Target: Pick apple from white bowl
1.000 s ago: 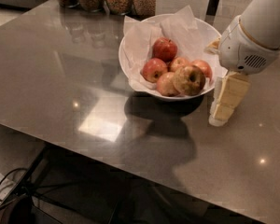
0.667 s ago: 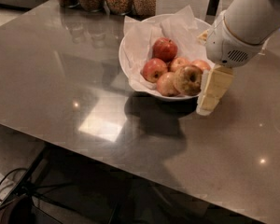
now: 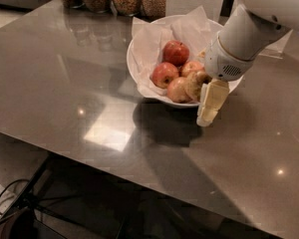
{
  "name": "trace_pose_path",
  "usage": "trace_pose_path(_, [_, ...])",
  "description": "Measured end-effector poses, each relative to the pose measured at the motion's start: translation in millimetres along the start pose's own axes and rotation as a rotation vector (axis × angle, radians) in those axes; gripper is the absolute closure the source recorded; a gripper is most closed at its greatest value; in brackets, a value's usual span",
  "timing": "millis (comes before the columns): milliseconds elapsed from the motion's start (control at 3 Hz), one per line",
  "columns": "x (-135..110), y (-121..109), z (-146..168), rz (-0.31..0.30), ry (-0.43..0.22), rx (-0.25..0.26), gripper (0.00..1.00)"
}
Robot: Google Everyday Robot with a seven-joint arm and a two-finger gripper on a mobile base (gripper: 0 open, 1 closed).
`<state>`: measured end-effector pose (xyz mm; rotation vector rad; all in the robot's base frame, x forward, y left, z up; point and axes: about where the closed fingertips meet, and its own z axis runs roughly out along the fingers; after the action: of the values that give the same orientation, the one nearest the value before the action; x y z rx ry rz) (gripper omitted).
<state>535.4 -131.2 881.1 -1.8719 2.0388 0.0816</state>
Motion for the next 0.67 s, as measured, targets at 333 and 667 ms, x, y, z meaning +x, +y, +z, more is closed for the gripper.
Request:
trace_pose_path(333, [0.4,0.0,1.5,0.001,0.0,-0.003,0.0])
trace_pose_path(667, [0.4,0.0,1.5,0.001,0.0,-0.003,0.19])
